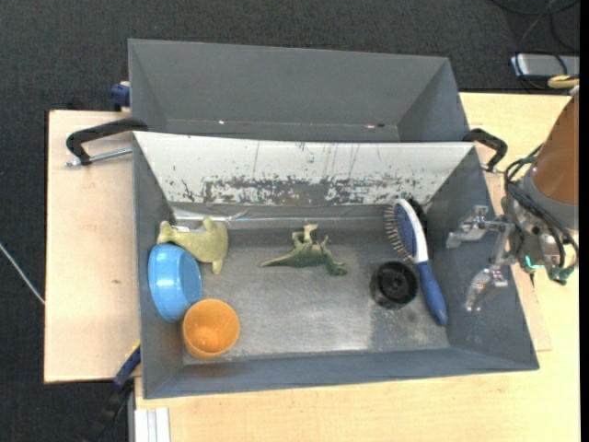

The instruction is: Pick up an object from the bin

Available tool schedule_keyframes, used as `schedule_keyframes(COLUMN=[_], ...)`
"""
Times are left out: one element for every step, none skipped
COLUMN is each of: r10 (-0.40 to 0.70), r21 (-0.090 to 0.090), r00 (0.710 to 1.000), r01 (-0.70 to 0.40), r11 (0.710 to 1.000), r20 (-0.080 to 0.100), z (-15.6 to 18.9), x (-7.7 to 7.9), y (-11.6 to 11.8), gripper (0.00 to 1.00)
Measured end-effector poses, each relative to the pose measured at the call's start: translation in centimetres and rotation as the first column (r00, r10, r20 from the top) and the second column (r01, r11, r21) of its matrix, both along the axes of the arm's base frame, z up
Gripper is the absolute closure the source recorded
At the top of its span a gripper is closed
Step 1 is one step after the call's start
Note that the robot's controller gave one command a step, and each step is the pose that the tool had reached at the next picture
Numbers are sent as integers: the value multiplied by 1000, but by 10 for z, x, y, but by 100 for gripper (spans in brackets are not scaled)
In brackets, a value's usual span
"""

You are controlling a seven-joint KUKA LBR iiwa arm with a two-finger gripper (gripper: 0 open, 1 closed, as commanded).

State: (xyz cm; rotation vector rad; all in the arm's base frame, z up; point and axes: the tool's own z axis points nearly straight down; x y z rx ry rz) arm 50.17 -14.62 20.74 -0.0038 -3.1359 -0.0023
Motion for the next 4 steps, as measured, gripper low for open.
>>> schedule_keyframes(r10=[132,132,132,-193], r21=[1,-1,0,2], r00=[991,991,991,981], r01=[-132,-132,-132,193], r11=[991,991,991,981], r20=[5,7,4,3], z=[-126,-127,-128,-127], x=[48,49,48,1], y=[13,13,13,68], gripper=[0,100,0,0])
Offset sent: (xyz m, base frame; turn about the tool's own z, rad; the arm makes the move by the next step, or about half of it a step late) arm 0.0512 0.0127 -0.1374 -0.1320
